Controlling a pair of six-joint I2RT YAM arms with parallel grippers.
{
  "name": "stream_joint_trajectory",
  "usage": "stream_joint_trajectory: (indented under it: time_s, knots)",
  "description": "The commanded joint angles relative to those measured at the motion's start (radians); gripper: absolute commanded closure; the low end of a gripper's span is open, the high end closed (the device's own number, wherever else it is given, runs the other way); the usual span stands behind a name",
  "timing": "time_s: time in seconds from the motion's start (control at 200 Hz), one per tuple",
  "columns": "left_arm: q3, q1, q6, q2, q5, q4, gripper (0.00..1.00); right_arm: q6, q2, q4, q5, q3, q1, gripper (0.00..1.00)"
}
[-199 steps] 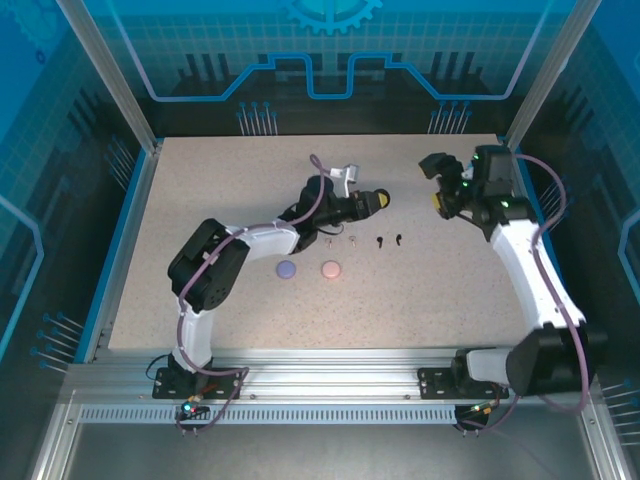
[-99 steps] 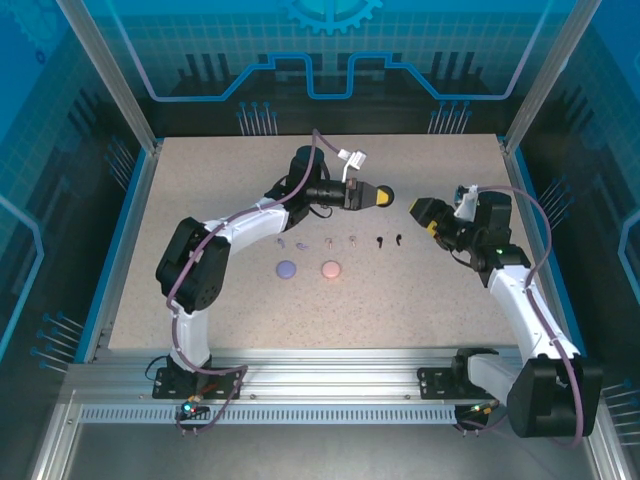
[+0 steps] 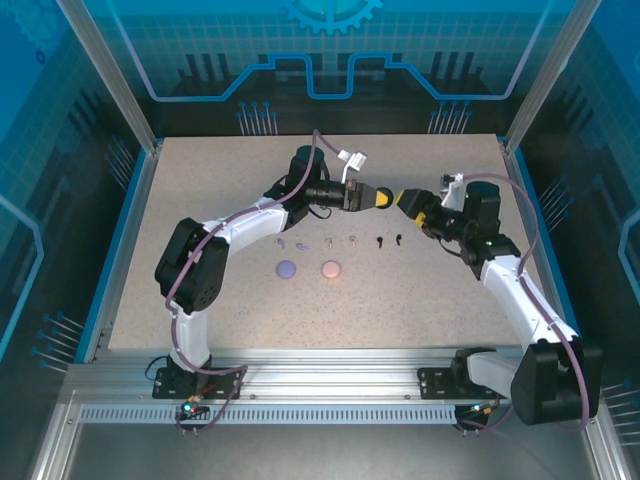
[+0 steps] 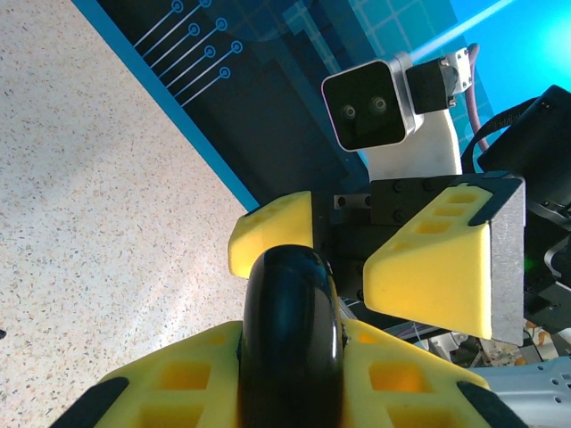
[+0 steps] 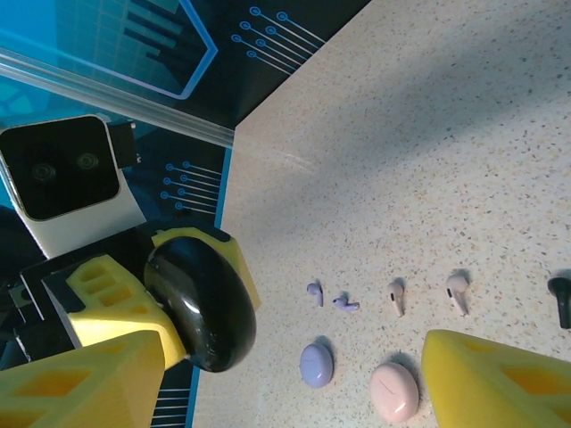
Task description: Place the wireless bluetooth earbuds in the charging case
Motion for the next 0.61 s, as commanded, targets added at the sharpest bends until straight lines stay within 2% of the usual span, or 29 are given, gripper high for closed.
stream_joint_trajectory:
  time_s: [0.0,0.225,0.6]
  knots:
    - [0.037,-0.004,0.014,-0.044,0.022,0.005,1.0,-0.012,0.023,0.034,-0.006,0.034,0.019,0.25]
    - [0.04,-0.009,0.01,-0.056,0.032,0.011,1.0,-0.017,0.083,0.033,0.024,0.021,0.029,0.28]
    - [0.034,-0.011,0.036,-0.069,0.033,-0.017,1.0,-0.011,0.058,-0.033,0.058,-0.003,-0.048,0.3]
